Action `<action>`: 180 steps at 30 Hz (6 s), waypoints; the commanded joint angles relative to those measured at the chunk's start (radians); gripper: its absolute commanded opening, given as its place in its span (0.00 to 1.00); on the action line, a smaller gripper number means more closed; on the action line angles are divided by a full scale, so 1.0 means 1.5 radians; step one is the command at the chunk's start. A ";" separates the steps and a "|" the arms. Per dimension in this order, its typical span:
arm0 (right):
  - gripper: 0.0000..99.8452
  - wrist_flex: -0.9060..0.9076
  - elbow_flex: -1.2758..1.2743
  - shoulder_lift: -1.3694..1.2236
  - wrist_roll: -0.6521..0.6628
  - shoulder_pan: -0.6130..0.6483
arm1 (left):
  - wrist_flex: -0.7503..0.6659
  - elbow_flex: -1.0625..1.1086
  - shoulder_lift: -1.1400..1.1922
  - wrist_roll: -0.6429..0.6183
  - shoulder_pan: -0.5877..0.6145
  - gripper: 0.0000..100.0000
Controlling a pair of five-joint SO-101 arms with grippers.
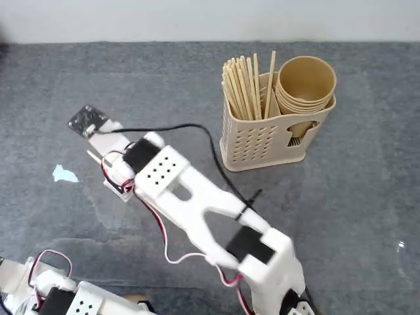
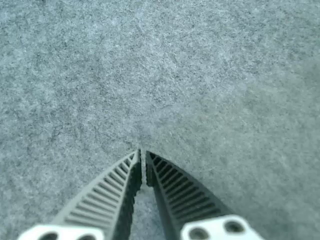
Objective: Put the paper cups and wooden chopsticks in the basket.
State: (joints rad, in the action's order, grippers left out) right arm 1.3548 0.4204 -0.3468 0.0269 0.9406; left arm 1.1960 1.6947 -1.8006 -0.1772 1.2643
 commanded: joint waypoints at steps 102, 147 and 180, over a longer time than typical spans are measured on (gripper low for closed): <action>0.01 -0.630 -1.042 1.191 0.001 -0.486 | -0.002 -0.008 -0.006 0.002 -0.048 0.01; 0.01 -0.198 -1.402 1.441 -0.072 -0.617 | -0.021 -0.019 -0.007 -0.001 -0.841 0.01; 0.01 -0.033 -1.402 1.439 -0.066 -0.620 | 0.039 -0.007 -0.007 -0.002 -0.836 0.01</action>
State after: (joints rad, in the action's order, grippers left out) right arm 1.2965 -1.6678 1.8029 -0.0698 0.0169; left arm 1.2482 1.6916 -1.8006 -0.1772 0.0092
